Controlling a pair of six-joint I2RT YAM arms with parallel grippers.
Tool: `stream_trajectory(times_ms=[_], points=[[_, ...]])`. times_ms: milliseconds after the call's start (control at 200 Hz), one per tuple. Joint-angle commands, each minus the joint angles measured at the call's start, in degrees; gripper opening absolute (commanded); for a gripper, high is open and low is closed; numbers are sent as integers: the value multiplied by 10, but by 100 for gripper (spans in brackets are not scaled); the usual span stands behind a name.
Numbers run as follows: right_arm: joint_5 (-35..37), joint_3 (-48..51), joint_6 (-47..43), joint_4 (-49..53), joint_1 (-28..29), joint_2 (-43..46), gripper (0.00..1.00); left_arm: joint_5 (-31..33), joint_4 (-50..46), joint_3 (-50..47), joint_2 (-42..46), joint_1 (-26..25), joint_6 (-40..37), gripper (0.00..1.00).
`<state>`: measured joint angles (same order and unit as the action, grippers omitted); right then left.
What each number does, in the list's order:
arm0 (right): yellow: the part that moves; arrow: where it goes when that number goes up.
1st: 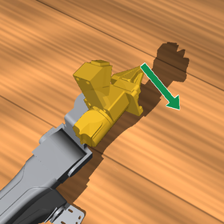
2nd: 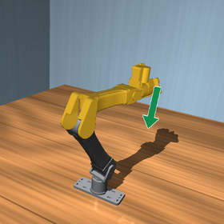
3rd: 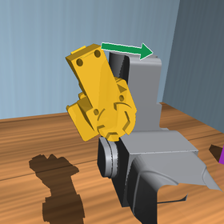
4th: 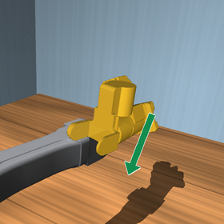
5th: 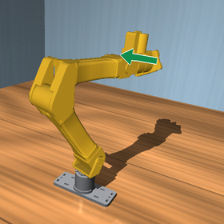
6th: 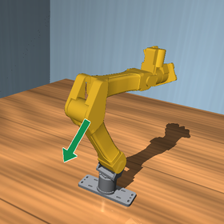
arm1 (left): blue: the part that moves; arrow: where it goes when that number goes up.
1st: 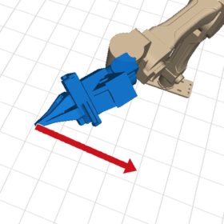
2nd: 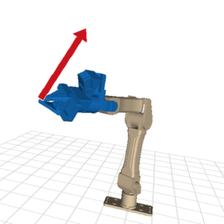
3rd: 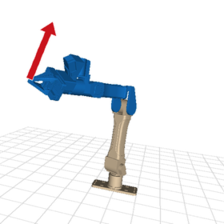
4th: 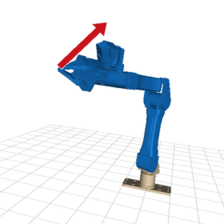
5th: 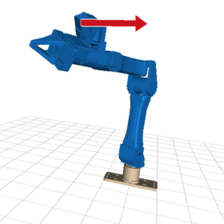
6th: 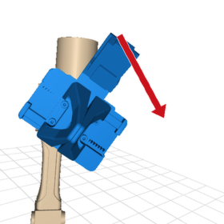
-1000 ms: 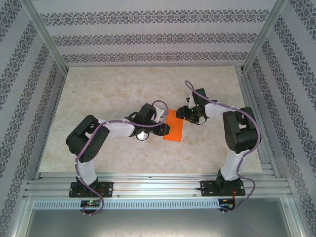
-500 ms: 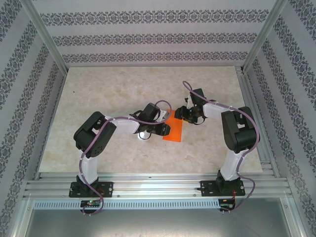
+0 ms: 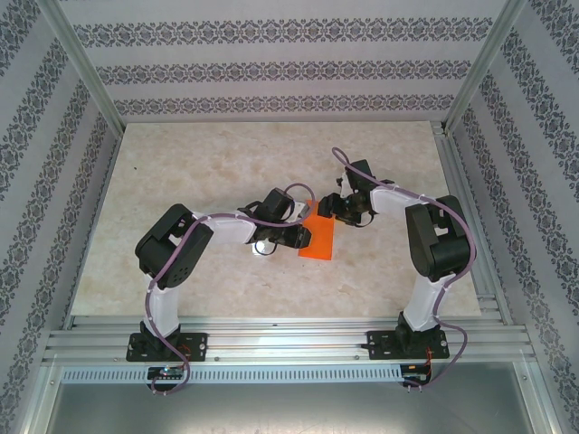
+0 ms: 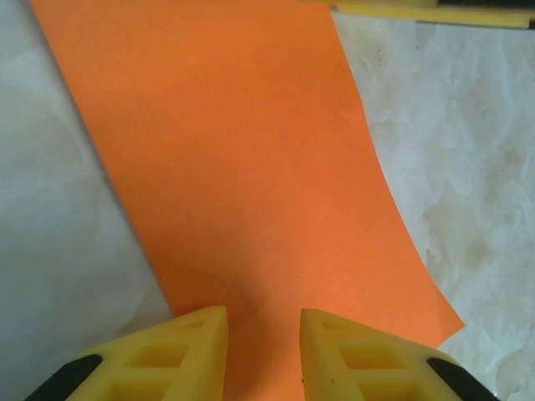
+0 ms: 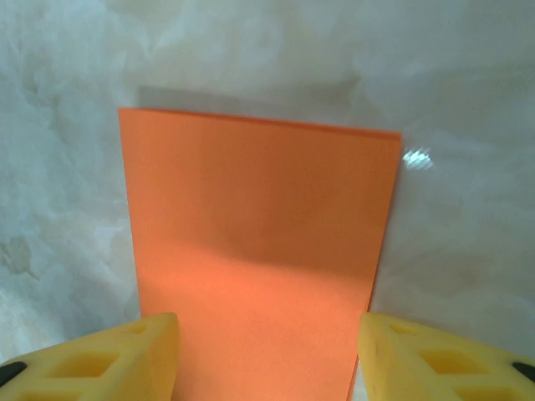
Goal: Fold a paper plane with a square sheet of paper (fold left side to right side)
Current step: Fold the triangle a second time at the center of the table.
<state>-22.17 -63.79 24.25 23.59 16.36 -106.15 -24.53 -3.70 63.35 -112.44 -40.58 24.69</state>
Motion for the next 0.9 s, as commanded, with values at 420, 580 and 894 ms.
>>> stream_trajectory(times_ms=[420,580,894], points=[[49,-73,-55,16,-4,-40,77,11,-16,13,-9,-2,-8,25],[38,-83,-60,8,-4,-51,77,13,-16,12,-9,-2,-7,24],[10,-86,-58,-12,0,-69,76,13,-15,11,-9,-2,-6,23]])
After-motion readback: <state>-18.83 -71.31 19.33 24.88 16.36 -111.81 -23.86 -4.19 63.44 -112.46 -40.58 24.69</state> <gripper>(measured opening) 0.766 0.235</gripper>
